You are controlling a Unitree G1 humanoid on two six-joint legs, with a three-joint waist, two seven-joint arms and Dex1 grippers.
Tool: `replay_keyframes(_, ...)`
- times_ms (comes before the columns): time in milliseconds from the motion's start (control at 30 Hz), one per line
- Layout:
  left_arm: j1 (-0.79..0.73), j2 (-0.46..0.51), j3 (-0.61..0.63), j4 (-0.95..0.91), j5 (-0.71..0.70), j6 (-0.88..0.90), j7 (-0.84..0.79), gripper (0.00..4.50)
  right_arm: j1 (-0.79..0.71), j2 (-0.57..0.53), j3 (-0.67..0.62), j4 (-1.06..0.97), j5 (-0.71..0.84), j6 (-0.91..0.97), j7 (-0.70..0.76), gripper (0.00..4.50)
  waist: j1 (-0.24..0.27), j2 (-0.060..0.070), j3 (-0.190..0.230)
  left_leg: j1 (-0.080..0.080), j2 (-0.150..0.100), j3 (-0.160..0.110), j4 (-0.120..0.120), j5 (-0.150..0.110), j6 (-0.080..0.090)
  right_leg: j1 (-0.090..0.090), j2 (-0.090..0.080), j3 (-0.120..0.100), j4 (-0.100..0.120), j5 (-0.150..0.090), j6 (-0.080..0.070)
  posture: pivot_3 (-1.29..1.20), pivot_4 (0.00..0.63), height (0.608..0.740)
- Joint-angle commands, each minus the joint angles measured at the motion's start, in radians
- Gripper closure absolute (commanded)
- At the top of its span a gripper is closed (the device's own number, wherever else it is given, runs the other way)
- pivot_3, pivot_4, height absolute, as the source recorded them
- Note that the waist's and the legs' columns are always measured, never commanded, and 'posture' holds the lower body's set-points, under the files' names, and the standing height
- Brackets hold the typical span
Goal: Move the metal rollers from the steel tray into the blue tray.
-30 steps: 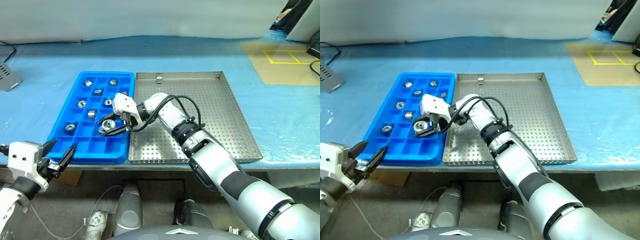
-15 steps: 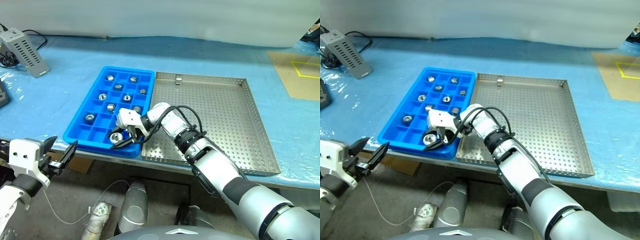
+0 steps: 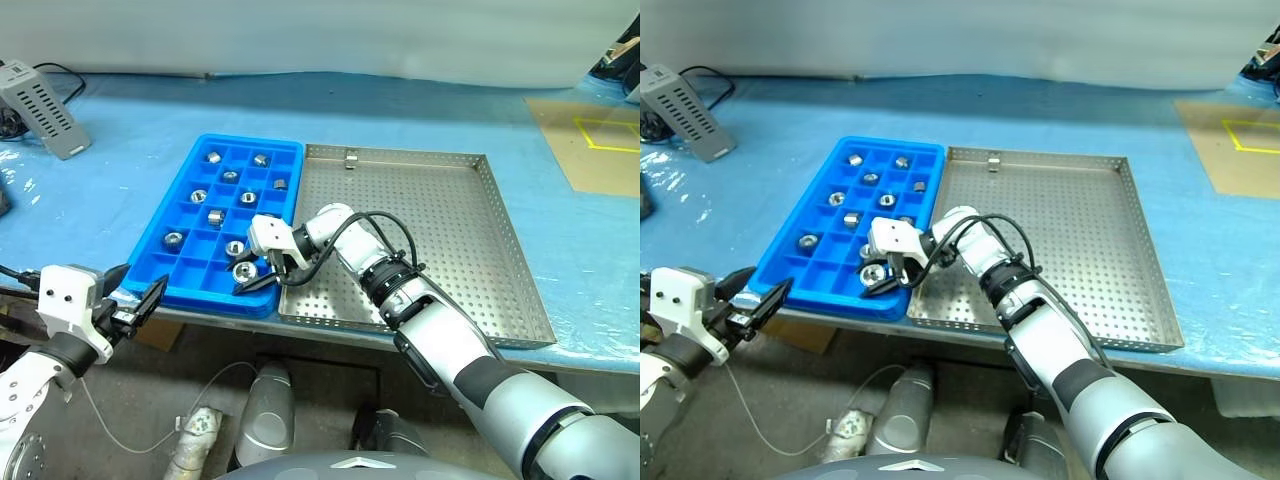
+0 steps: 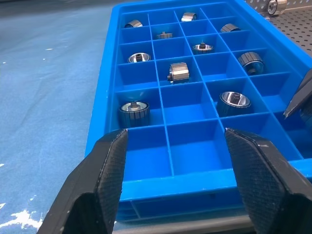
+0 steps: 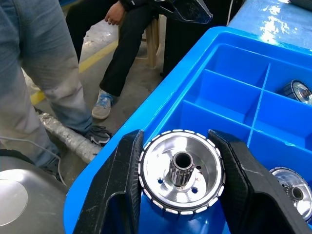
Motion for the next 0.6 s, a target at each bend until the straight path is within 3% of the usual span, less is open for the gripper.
replay_keyframes(33, -0.005, 0.013, 0.003, -0.004, -0.001, -0.005, -0.004, 1.15, 0.006, 0.007, -0.007, -0.029, 0.014, -0.021, 0.001, 2.04, 0.0, 0.0, 0.0, 0.0, 0.0, 0.0, 0.0, 0.0, 0.0, 0.0, 0.0, 0.0, 0.0, 0.0, 0.0, 0.54, 0.15, 0.74)
replay_keyframes(200, -0.01, 0.017, -0.001, 0.003, 0.0, -0.005, -0.007, 1.15, 0.003, 0.009, -0.006, -0.029, 0.003, -0.011, -0.031, 0.56, -0.001, 0.0, 0.0, 0.0, 0.0, 0.0, 0.0, 0.0, 0.0, 0.0, 0.0, 0.0, 0.0, 0.0, 0.0, 0.53, 0.15, 0.74)
replay_keyframes(600, -0.055, 0.027, -0.036, 0.031, 0.004, -0.01, -0.013, 1.15, -0.035, -0.007, -0.085, -0.132, 0.073, 0.063, -0.085, 0.56, -0.007, 0.0, 0.0, 0.0, 0.0, 0.0, 0.0, 0.0, 0.0, 0.0, 0.0, 0.0, 0.001, 0.0, 0.0, 0.5, 0.15, 0.74)
